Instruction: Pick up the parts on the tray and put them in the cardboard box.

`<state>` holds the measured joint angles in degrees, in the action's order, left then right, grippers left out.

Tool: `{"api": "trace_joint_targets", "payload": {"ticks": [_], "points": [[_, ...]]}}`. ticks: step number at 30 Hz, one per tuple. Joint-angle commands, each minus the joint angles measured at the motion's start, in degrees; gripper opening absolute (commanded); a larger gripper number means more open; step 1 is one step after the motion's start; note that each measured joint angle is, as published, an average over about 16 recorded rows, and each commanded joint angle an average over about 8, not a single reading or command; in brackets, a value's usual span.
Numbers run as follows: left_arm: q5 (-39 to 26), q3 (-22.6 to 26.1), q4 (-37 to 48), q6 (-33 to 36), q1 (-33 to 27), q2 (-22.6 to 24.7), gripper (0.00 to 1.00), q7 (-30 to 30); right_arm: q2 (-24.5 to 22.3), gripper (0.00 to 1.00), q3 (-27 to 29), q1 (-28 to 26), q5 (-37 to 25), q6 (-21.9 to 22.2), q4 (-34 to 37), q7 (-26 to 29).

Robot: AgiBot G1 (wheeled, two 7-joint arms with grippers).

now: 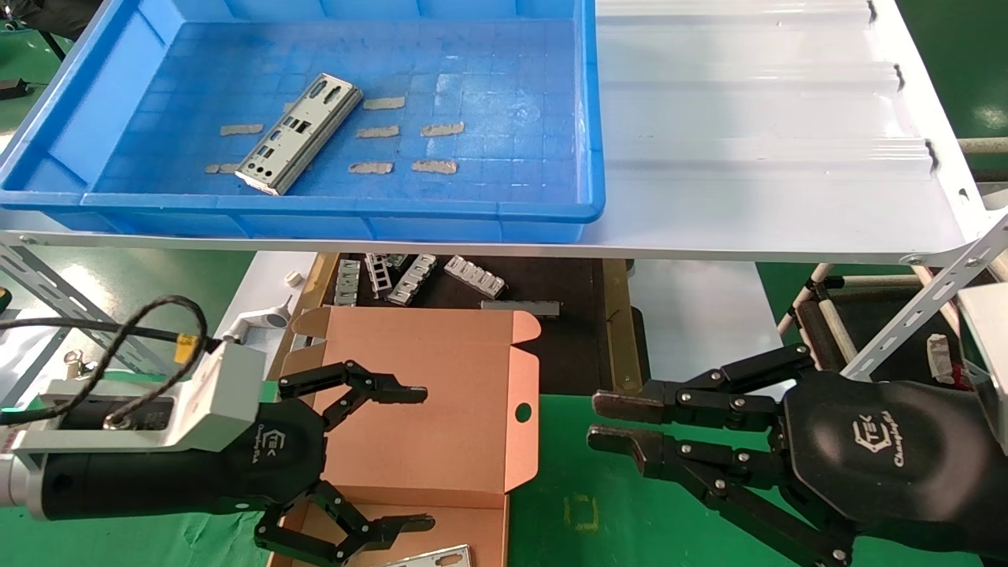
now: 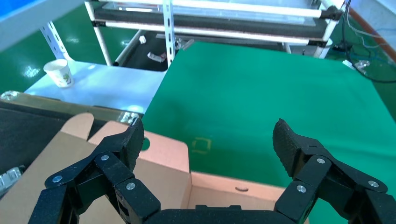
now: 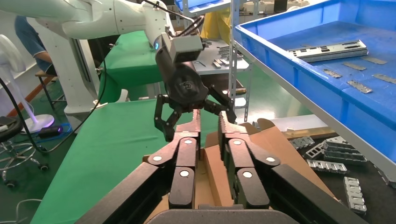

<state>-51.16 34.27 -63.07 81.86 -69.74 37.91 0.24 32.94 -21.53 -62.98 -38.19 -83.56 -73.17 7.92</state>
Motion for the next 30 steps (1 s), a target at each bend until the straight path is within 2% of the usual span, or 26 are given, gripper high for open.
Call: {"api": "trace_joint_targets", "payload": {"ticks": [1, 30], "points": [[0.42, -0.82, -0.47, 0.17, 0.37, -0.13, 1.00, -0.49, 0.00, 1.00, 0.00, 0.00, 0.00, 0.00, 0.00, 0.00], [6.50, -12.76, -7.35, 2.68, 5.72, -2.02, 1.00, -7.68, -0.01, 1.00, -0.02, -0.01, 0.01, 0.01, 0.00, -0.01]]}}
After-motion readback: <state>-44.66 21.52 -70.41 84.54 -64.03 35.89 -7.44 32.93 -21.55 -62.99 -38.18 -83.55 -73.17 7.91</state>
